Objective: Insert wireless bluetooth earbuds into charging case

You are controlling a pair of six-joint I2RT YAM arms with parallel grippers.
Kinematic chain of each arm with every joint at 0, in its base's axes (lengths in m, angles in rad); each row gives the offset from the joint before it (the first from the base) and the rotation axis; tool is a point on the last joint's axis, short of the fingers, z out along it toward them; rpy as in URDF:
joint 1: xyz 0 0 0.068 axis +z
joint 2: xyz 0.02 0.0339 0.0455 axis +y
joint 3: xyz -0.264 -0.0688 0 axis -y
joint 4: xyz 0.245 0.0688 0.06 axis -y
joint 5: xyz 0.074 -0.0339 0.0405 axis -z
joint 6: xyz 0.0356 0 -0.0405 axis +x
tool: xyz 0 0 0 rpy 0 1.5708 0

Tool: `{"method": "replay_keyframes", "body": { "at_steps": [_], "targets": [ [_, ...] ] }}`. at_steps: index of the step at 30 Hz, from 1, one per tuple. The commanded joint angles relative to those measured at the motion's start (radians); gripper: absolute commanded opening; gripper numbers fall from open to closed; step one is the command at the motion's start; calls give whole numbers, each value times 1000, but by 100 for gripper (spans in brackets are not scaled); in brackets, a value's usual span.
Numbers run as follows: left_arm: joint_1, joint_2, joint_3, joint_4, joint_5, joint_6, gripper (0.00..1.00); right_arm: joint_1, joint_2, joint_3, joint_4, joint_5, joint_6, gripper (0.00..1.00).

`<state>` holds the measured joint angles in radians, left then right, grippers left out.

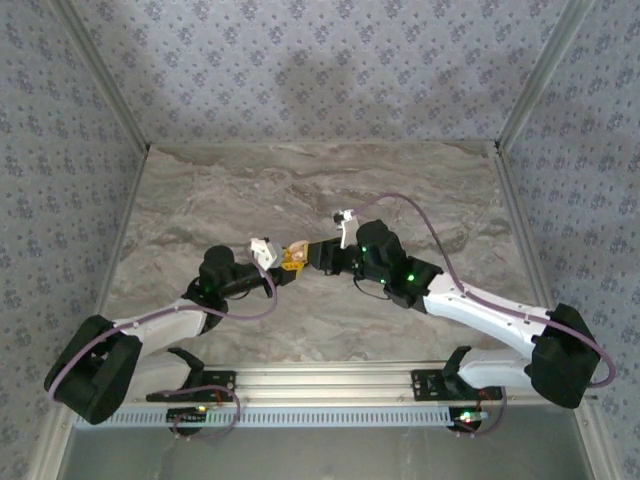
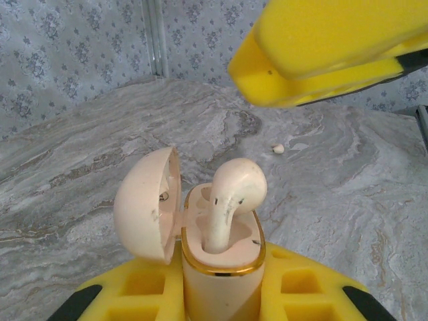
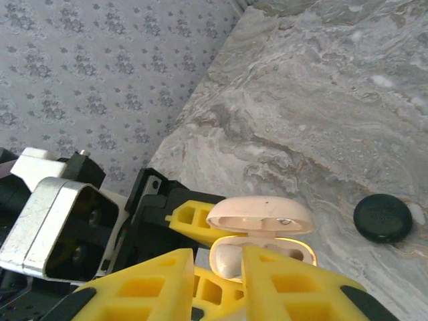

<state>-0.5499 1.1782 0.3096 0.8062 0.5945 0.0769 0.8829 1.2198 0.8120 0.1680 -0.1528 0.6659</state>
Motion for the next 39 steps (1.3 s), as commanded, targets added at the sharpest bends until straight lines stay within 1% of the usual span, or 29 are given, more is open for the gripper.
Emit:
{"method": "replay_keyframes", "body": {
  "at_steps": [1,15,21,22,25,28,35,39],
  "targets": [
    [3,-22,40,32,28,2,4,-3,29,14,18,-49,5,25],
    [3,-30,40,24,25,1,4,-10,87,37,13,-72,6,20],
    [4,-31,40,21,25,5,4,-12,93,42,-41,-84,2,20],
    [3,-31,40,19,25,5,4,-13,86,42,-49,-85,-3,20],
    [2,-31,40,17,26,5,4,-19,46,34,-65,-74,-18,26],
    [3,-31,40,16,27,7,4,-33,5,24,-72,-66,-28,29],
    [4,-32,41,9,30,11,4,-64,-16,52,-155,-73,-28,31],
    [2,-32,49,-14,46,25,4,-101,-22,81,-279,-75,-28,32]
  ]
}}
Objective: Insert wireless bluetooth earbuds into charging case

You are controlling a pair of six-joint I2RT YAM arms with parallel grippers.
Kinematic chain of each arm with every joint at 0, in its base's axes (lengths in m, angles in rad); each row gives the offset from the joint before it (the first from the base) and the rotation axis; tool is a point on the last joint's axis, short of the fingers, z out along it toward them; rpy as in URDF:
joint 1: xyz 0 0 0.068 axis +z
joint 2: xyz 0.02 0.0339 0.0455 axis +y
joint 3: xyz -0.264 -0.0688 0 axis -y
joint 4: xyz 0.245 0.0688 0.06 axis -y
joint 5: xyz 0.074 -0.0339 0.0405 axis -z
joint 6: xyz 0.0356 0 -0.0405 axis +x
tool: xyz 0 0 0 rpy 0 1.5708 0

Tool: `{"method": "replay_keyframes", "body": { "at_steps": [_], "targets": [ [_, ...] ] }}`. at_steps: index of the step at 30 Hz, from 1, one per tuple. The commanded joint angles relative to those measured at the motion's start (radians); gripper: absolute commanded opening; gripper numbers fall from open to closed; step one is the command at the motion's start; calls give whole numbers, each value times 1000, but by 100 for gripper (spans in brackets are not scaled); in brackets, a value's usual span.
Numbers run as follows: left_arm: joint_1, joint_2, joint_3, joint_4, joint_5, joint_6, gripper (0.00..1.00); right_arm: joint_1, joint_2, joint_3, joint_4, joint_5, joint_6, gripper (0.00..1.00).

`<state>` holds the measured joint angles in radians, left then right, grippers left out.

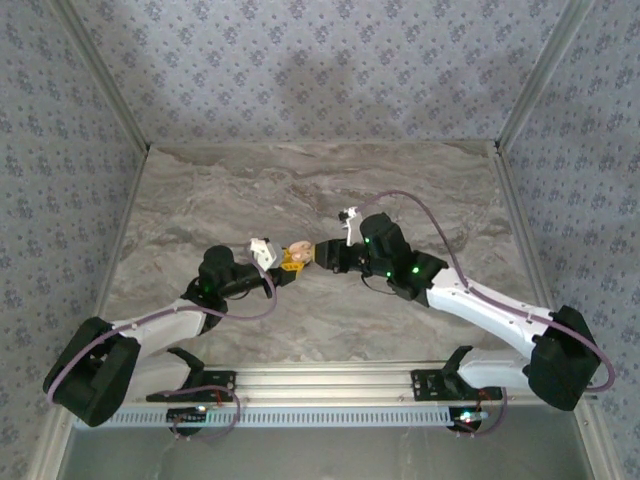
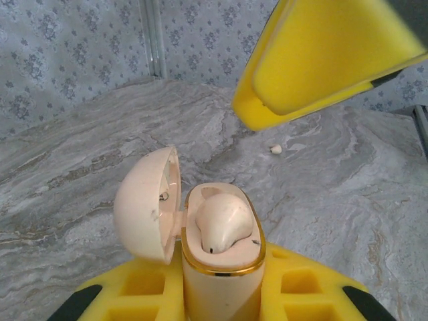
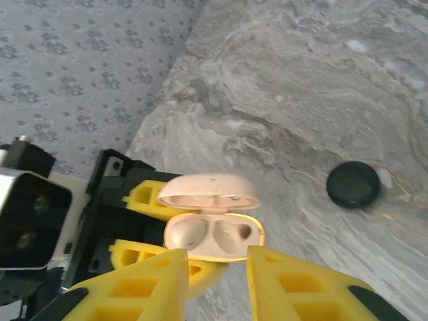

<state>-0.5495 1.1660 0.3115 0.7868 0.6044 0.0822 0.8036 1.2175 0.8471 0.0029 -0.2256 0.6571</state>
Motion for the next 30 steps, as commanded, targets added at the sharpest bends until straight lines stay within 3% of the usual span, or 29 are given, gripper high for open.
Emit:
{"method": "replay_keyframes", "body": {
  "at_steps": [1,9,17,22,30],
  "targets": [
    [3,-19,49,1,40,21,4,-40,-19,61,-177,-3,-20,33],
    [1,-20,57,-18,57,38,4,-245,-10,117,-575,-29,-51,38],
    [2,-28,57,-36,51,46,4,-533,118,187,-944,64,-197,42],
    [1,-32,58,-47,44,54,4,-655,209,244,-951,134,-344,45],
    [3,-29,63,-68,34,66,4,-759,413,337,-860,73,-487,47]
  ]
}}
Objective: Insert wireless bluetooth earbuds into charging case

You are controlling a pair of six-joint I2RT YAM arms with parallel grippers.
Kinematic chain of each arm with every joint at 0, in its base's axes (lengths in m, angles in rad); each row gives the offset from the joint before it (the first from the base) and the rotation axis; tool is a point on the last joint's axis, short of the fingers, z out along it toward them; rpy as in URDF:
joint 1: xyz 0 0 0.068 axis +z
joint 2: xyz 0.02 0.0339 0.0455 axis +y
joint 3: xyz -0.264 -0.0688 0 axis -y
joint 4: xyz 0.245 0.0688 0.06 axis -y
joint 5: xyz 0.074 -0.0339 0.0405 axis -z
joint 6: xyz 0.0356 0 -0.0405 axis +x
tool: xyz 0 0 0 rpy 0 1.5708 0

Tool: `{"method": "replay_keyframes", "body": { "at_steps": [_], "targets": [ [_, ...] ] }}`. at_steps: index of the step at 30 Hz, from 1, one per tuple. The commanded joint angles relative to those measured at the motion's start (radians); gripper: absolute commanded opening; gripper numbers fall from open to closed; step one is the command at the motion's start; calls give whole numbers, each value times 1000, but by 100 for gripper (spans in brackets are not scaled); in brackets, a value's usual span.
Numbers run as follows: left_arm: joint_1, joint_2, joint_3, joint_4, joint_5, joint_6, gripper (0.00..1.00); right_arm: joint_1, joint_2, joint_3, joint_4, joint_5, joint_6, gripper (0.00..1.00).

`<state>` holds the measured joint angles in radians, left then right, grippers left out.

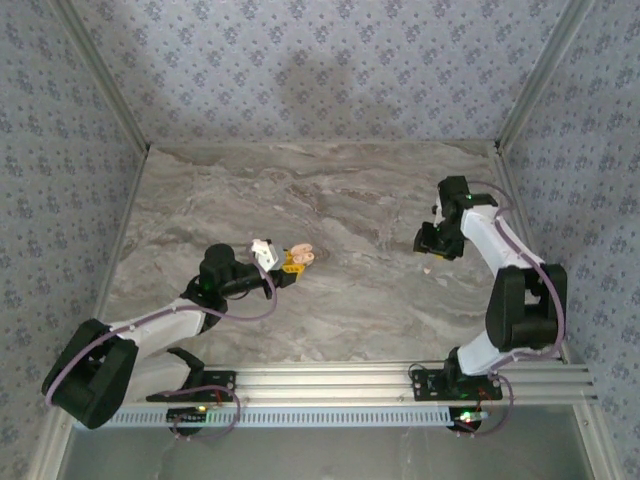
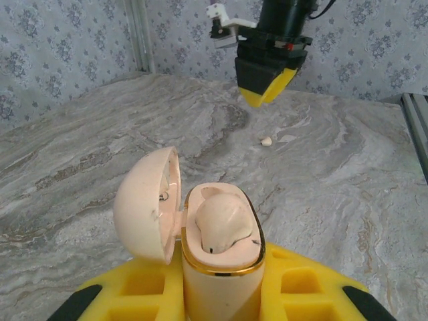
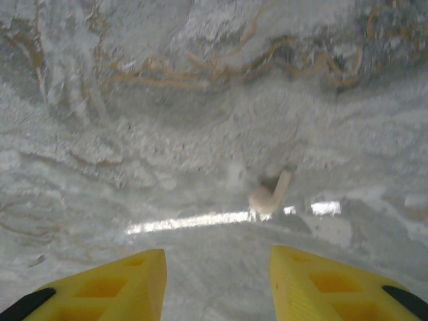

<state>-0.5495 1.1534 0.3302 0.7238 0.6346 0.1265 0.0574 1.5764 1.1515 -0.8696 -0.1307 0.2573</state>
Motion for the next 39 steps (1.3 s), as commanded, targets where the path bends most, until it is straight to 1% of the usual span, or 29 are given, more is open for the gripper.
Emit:
{"method": "replay_keyframes", "body": {
  "at_steps": [1,5,9,15,20,23,28,39],
  "targets": [
    [2,-19,43,-9,1,25,4,-18,84,64,17,-28,-96,47],
    [3,-20,44,-20,-6,30,4,-25,174,99,32,-51,-116,48],
    [3,-20,47,-27,-12,38,4,-26,232,102,50,-72,-113,48],
    [3,-15,46,-30,-16,39,4,-31,299,95,49,-44,-128,50],
    [3,-12,46,-32,-18,41,4,-36,326,94,21,-32,-132,51],
    [3,-13,45,-35,-18,39,4,-36,323,89,-9,-3,-132,51],
    [2,-18,46,-37,-16,38,4,-37,273,51,-46,20,-113,51],
    [2,-35,38,-40,-12,30,4,-36,207,-18,-79,11,-100,51]
  ]
}}
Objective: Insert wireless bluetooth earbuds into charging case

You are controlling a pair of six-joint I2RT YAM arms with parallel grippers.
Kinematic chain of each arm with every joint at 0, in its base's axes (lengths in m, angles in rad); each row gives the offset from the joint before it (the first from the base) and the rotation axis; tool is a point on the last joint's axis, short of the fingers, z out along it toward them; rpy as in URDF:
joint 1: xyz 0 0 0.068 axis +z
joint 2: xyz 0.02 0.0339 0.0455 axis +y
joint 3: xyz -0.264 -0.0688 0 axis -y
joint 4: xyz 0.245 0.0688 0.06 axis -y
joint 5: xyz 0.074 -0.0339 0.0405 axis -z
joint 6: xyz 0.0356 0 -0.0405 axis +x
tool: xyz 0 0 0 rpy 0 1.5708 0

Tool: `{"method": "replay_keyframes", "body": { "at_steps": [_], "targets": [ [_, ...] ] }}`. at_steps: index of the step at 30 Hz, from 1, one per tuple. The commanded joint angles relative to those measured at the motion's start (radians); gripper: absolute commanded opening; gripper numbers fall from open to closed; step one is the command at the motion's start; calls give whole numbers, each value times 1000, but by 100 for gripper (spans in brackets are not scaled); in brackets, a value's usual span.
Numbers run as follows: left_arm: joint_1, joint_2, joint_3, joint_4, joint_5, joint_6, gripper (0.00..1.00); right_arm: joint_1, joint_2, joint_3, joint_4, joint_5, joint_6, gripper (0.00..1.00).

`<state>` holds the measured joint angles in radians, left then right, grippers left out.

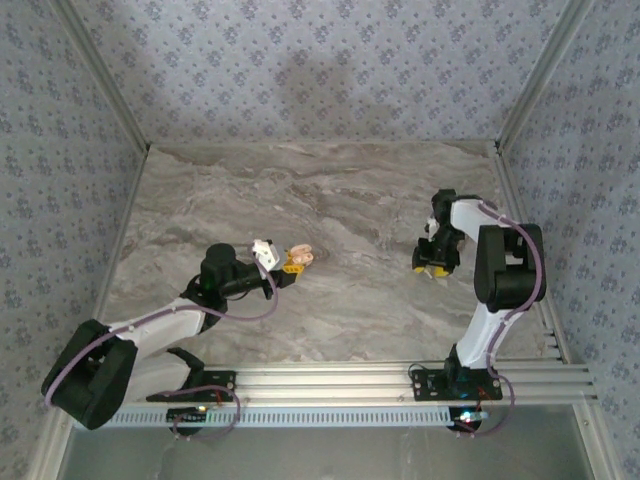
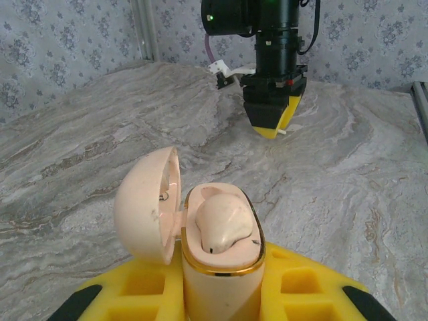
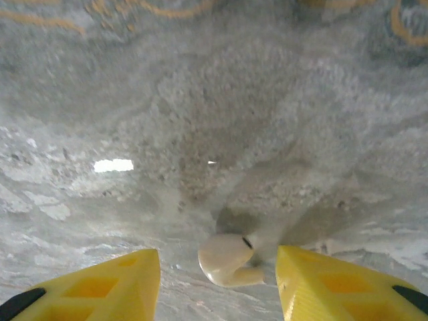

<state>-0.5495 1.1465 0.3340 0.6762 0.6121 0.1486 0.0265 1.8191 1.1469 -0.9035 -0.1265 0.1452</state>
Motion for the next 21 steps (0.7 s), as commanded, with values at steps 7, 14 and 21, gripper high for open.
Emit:
{"method": "replay_keyframes", "body": {
  "at_steps": [7,14,21],
  "targets": [
    [3,-31,34,7,14,5,4,7,-104,35,-100,77,13,51],
    [3,-30,36,4,14,6,4,28,-29,160,-184,155,-35,47],
    [2,-29,42,-6,14,9,4,65,80,207,-204,152,-86,46]
  ]
}}
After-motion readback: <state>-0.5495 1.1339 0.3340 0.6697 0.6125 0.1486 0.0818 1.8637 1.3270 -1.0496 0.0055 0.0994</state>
